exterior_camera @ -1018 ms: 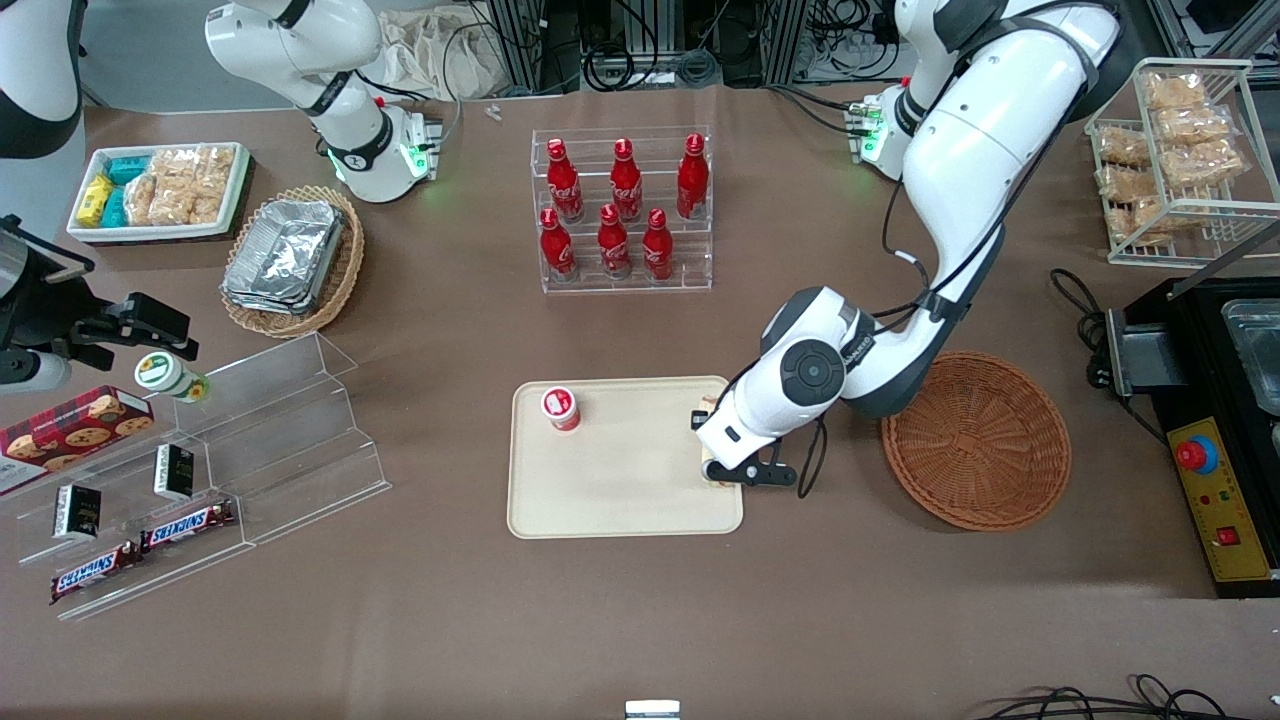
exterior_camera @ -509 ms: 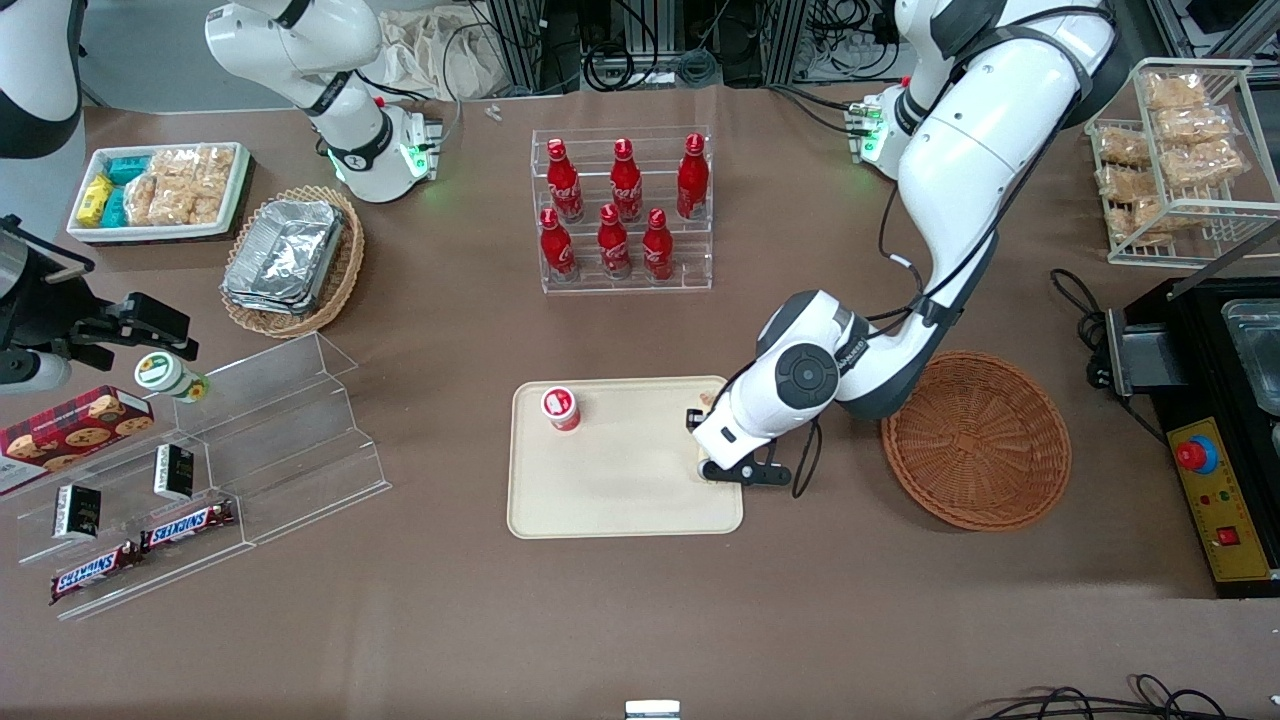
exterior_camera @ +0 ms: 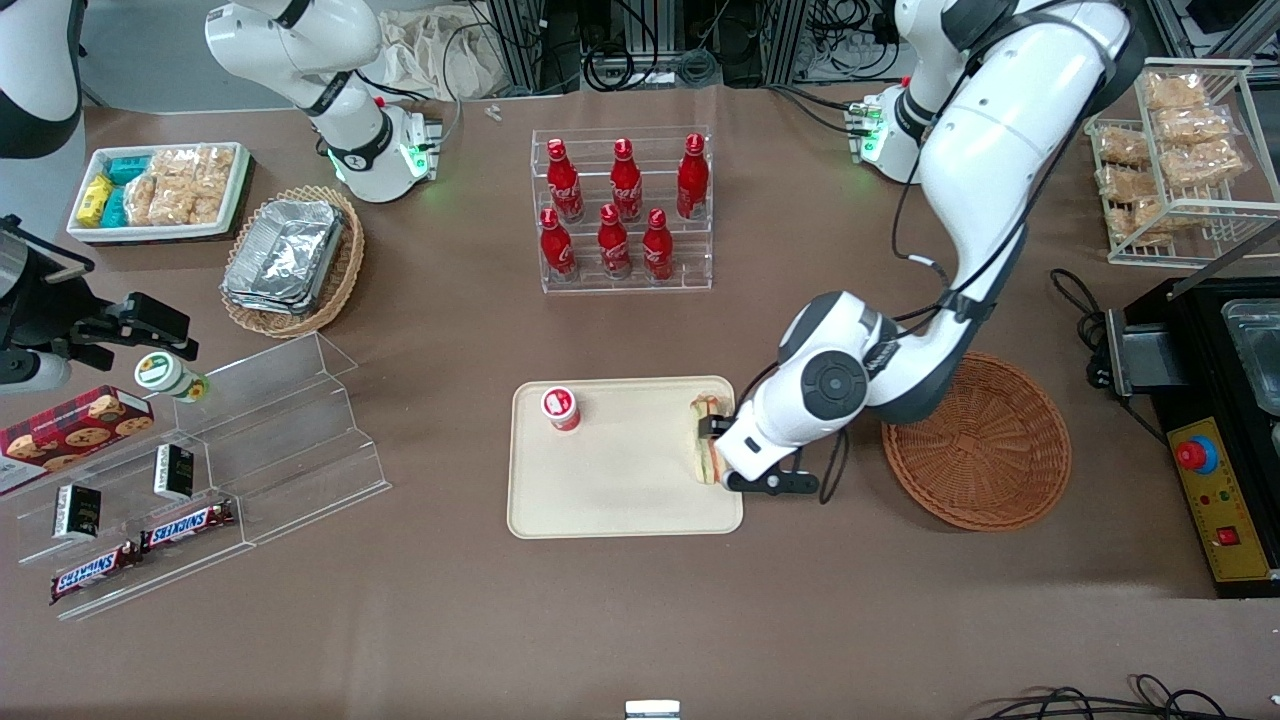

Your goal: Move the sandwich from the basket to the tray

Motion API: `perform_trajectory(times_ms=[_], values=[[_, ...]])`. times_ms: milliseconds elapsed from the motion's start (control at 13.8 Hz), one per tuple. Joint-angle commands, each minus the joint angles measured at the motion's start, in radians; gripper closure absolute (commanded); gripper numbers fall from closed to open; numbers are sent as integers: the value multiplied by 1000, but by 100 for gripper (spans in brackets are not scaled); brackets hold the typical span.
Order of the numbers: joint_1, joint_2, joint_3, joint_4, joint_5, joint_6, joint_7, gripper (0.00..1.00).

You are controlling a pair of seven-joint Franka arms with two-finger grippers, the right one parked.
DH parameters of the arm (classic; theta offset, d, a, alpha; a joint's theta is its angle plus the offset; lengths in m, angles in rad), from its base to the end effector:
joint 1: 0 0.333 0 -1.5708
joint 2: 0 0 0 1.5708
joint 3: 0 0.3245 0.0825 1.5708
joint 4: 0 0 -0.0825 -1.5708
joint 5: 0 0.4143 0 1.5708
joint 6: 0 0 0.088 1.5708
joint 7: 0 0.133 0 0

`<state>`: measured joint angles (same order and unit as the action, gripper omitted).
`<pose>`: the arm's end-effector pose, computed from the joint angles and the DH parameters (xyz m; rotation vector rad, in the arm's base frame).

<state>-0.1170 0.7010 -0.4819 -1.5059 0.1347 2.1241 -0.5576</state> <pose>0.6409 -0.3657 0.2530 2.9799 -0.0222 -0.1591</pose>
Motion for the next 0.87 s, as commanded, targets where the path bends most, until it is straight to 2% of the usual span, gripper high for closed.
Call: perform_trajectory(times_ms=[0,582,800], values=[[42,-104,0,-17,-6,-137,14,0],[194,-287,6,-34,17,-384,145,0],[266,-359,5,-33,52,-449,208,0]])
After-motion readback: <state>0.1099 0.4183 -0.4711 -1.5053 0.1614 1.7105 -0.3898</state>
